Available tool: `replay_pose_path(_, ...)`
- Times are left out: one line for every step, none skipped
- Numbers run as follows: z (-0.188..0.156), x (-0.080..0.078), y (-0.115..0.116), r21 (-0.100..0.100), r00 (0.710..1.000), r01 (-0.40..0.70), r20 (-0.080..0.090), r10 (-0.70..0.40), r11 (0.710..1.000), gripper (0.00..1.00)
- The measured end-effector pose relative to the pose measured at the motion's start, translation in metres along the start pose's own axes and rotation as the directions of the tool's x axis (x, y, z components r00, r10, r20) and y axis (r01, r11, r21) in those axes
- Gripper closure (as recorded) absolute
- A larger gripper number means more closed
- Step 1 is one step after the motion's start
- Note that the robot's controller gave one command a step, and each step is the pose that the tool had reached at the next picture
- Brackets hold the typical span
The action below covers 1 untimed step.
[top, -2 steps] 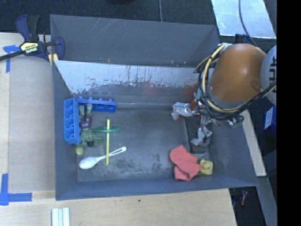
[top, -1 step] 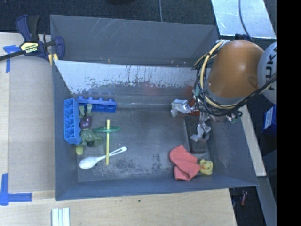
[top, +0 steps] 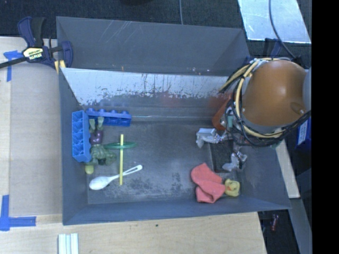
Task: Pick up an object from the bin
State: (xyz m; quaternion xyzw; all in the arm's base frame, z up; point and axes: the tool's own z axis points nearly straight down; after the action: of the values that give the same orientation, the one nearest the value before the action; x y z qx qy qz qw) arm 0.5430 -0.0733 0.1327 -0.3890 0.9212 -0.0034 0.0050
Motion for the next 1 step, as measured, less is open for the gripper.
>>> replay_pose_path(-0.0047, 0.0279, -0.0299, 0.0, 0.985, -0.173, 0.003, 0.173, 0.985, 0.0)
